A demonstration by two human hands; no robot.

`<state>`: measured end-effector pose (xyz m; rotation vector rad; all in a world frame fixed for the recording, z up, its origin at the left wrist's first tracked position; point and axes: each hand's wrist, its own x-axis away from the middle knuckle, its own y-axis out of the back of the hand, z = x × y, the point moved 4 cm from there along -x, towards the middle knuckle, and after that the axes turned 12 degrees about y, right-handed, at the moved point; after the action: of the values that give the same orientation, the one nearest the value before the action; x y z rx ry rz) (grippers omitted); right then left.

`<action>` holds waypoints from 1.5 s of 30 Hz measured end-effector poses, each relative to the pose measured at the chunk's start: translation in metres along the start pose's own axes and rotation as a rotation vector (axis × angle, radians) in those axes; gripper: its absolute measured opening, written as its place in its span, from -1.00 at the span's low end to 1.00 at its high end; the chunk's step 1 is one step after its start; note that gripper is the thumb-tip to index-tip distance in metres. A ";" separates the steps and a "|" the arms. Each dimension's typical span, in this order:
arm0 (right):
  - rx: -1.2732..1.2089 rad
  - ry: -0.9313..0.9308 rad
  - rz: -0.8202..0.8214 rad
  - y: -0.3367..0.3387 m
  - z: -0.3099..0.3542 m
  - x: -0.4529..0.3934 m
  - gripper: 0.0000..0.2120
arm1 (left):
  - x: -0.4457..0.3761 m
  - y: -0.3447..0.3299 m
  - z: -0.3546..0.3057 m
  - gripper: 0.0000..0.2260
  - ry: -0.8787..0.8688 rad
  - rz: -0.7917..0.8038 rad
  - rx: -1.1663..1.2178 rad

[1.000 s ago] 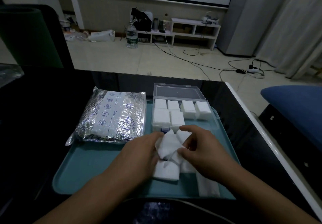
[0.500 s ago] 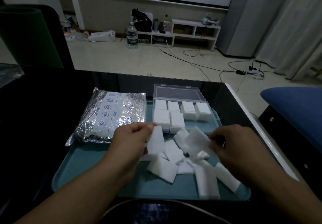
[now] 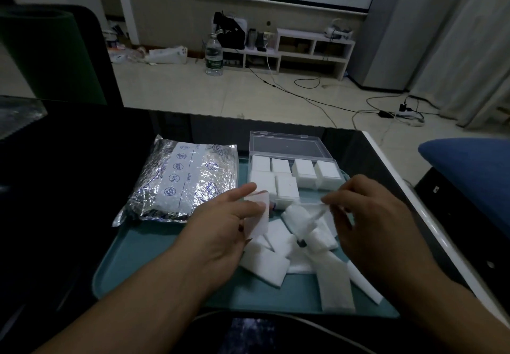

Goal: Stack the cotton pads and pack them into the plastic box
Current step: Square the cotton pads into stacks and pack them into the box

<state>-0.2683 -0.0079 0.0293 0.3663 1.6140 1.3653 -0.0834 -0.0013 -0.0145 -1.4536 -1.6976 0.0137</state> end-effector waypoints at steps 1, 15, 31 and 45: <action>-0.014 -0.014 0.002 -0.001 -0.001 0.000 -0.80 | 0.000 0.001 0.000 -0.68 -0.021 -0.018 -0.003; -1.364 -0.800 -0.047 -0.025 0.036 0.005 -0.91 | 0.003 -0.001 0.005 -0.85 -0.132 -0.089 -0.001; -1.442 -0.611 0.171 -0.039 0.047 -0.001 -0.88 | 0.016 -0.017 0.007 -0.61 0.012 0.239 -0.187; -0.135 0.346 0.524 -0.075 0.060 -0.002 -0.51 | 0.006 0.009 -0.017 -0.65 0.039 0.036 -0.085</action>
<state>-0.1941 0.0020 -0.0312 0.5166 1.7618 2.0134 -0.0657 -0.0020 -0.0054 -1.5376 -1.6578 -0.0679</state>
